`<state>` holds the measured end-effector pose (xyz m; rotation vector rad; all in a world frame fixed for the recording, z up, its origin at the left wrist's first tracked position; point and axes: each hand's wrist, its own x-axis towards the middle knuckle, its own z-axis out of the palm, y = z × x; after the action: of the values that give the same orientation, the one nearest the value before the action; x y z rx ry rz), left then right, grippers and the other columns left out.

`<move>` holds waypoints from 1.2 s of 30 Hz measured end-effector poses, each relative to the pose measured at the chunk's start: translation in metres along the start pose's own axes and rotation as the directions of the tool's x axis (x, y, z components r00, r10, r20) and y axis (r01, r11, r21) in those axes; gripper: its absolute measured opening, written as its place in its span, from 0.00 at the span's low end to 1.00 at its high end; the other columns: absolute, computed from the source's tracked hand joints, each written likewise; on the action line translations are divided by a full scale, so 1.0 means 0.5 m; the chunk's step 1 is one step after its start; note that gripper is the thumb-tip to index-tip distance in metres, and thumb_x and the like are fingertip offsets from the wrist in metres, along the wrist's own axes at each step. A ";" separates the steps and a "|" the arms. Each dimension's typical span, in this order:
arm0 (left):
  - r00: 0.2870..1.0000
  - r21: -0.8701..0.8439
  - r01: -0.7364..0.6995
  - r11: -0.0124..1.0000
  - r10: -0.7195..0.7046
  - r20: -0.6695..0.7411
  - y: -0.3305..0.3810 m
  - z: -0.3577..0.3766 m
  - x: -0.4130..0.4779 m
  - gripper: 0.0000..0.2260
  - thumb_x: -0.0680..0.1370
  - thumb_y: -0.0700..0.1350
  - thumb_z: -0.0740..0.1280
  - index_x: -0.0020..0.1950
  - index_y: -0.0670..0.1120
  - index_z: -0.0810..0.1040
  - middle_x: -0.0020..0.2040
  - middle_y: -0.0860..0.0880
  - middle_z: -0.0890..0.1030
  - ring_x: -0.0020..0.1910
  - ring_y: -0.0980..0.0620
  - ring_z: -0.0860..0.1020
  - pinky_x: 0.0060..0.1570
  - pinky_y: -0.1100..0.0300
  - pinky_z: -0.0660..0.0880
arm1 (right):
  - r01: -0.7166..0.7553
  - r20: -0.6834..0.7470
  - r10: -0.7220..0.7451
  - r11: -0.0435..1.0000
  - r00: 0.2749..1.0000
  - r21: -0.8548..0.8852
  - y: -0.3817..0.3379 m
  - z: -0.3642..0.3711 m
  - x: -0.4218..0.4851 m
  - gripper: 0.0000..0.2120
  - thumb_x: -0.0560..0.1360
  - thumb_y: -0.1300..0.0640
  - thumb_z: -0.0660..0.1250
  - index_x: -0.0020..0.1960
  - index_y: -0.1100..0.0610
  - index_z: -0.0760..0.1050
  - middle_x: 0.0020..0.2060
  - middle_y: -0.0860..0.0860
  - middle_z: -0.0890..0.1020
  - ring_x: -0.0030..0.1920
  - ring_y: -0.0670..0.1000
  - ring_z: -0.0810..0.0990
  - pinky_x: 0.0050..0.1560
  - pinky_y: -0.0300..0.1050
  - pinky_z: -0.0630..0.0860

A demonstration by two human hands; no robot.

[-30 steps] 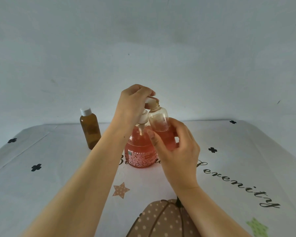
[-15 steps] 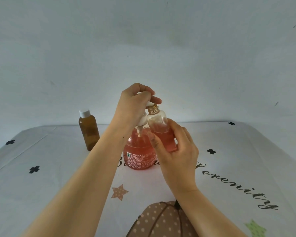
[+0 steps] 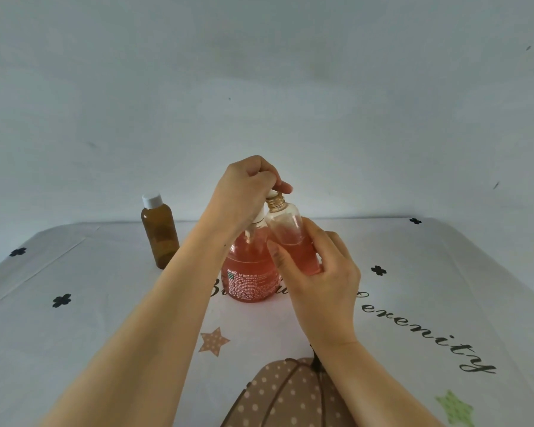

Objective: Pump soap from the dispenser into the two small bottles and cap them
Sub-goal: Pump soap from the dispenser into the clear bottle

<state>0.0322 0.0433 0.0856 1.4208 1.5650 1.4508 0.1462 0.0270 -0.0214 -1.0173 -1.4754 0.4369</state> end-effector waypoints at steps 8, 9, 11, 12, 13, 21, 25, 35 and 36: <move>0.995 -0.202 0.050 0.978 -0.066 -0.075 0.010 -0.011 -0.005 0.03 0.76 0.43 0.65 0.47 0.44 0.76 0.39 0.47 0.85 0.37 0.53 0.82 0.51 0.48 0.78 | 0.016 -0.016 -0.016 0.999 1.000 0.029 -0.010 0.012 0.005 0.25 0.70 0.32 0.68 0.62 0.44 0.76 0.50 0.40 0.80 0.51 0.41 0.79 0.55 0.52 0.79; 0.995 -0.213 0.057 0.975 -0.073 -0.070 0.013 -0.011 -0.006 0.04 0.76 0.44 0.64 0.47 0.44 0.76 0.39 0.47 0.85 0.36 0.54 0.82 0.49 0.50 0.78 | 0.015 -0.016 -0.015 0.999 1.000 0.032 -0.009 0.012 0.004 0.25 0.70 0.32 0.68 0.62 0.43 0.76 0.50 0.40 0.80 0.51 0.42 0.79 0.55 0.54 0.79; 0.993 -0.252 0.076 0.965 -0.095 -0.066 0.019 -0.011 -0.008 0.06 0.77 0.45 0.63 0.46 0.43 0.77 0.38 0.47 0.85 0.34 0.53 0.81 0.44 0.54 0.77 | 0.019 -0.021 -0.018 0.999 1.000 0.030 -0.007 0.012 0.003 0.24 0.70 0.33 0.69 0.62 0.43 0.76 0.51 0.39 0.80 0.52 0.42 0.79 0.55 0.56 0.78; 0.993 -0.267 0.078 0.960 -0.100 -0.069 0.021 -0.011 -0.008 0.07 0.78 0.45 0.62 0.45 0.43 0.77 0.38 0.47 0.85 0.34 0.53 0.81 0.44 0.55 0.77 | 0.024 -0.024 -0.023 0.999 0.999 0.022 -0.006 0.013 0.003 0.24 0.70 0.34 0.69 0.62 0.43 0.75 0.51 0.39 0.80 0.52 0.42 0.79 0.55 0.56 0.78; 0.992 -0.274 0.075 0.959 -0.100 -0.076 0.024 -0.012 -0.010 0.08 0.78 0.45 0.62 0.45 0.43 0.77 0.38 0.47 0.85 0.35 0.52 0.82 0.45 0.54 0.77 | 0.031 -0.027 -0.030 0.999 0.999 0.013 -0.006 0.014 0.002 0.24 0.71 0.34 0.69 0.62 0.43 0.75 0.51 0.40 0.80 0.51 0.42 0.79 0.55 0.56 0.78; 0.989 -0.253 0.068 0.965 -0.098 -0.107 0.021 -0.008 -0.011 0.07 0.78 0.42 0.60 0.44 0.45 0.77 0.39 0.47 0.85 0.40 0.49 0.82 0.55 0.42 0.76 | 0.039 -0.020 -0.039 0.999 0.999 0.013 -0.004 0.013 0.003 0.23 0.70 0.32 0.67 0.62 0.40 0.74 0.50 0.38 0.79 0.51 0.41 0.79 0.54 0.54 0.79; 0.990 -0.286 0.078 0.955 -0.108 -0.091 0.013 -0.006 -0.007 0.07 0.77 0.39 0.61 0.42 0.44 0.77 0.38 0.45 0.85 0.38 0.48 0.81 0.49 0.47 0.77 | 0.037 -0.015 -0.037 0.999 0.999 0.013 -0.004 0.012 0.003 0.24 0.70 0.32 0.67 0.62 0.41 0.74 0.50 0.38 0.79 0.52 0.41 0.79 0.53 0.53 0.79; 0.995 -0.367 0.079 0.927 -0.099 -0.033 0.018 -0.004 -0.009 0.12 0.76 0.31 0.54 0.42 0.40 0.75 0.40 0.39 0.82 0.35 0.47 0.78 0.33 0.61 0.77 | 0.037 -0.005 -0.037 0.999 0.999 0.008 -0.005 0.011 0.003 0.23 0.70 0.31 0.66 0.61 0.39 0.73 0.50 0.38 0.79 0.51 0.41 0.79 0.53 0.52 0.79; 0.995 -0.351 0.077 0.933 -0.094 -0.033 0.018 -0.005 -0.010 0.12 0.76 0.31 0.54 0.41 0.40 0.75 0.40 0.39 0.82 0.35 0.47 0.78 0.34 0.61 0.77 | 0.035 -0.005 -0.035 0.999 0.999 0.006 -0.005 0.010 0.002 0.23 0.70 0.31 0.66 0.61 0.39 0.73 0.50 0.38 0.79 0.51 0.41 0.79 0.53 0.52 0.79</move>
<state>0.0341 0.0367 0.0934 1.1029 1.2979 1.6260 0.1405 0.0277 -0.0199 -0.9854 -1.4849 0.4136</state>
